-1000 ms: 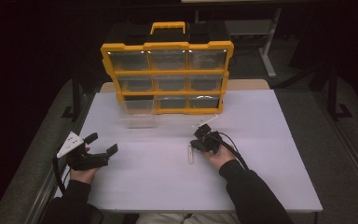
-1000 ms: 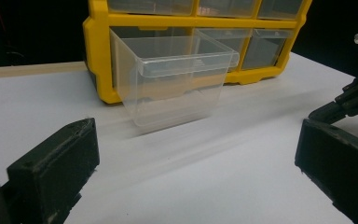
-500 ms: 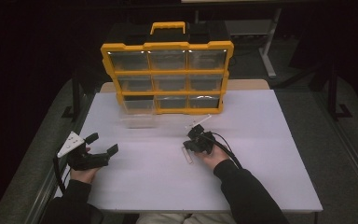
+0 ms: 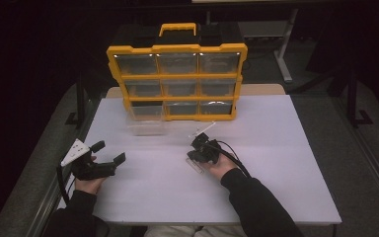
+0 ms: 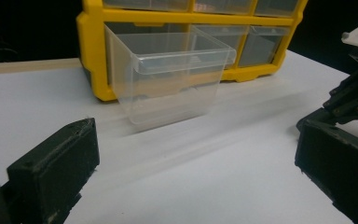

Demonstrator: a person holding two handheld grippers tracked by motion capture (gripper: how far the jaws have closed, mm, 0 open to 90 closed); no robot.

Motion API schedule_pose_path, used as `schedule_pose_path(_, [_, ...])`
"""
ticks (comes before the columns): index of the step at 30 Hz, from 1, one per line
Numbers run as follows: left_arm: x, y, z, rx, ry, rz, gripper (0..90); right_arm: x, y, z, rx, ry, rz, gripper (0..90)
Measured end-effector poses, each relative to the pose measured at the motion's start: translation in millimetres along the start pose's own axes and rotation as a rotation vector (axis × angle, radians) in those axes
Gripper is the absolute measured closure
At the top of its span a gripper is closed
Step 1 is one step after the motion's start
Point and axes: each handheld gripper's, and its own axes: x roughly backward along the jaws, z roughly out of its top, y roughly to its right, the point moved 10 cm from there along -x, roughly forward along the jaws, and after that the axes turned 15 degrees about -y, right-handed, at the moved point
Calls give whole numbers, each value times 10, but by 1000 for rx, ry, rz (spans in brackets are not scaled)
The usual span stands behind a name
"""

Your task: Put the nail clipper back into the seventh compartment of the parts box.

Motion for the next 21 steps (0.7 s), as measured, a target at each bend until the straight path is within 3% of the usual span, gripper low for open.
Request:
schedule_pose_path(15, [-3, 10, 2, -3, 2, -6, 0, 46, -5, 24, 2, 8, 9, 887])
schedule_pose_path(21, [-6, 6, 0, -4, 0, -3, 0, 82, 4, 22, -11, 18, 23, 802])
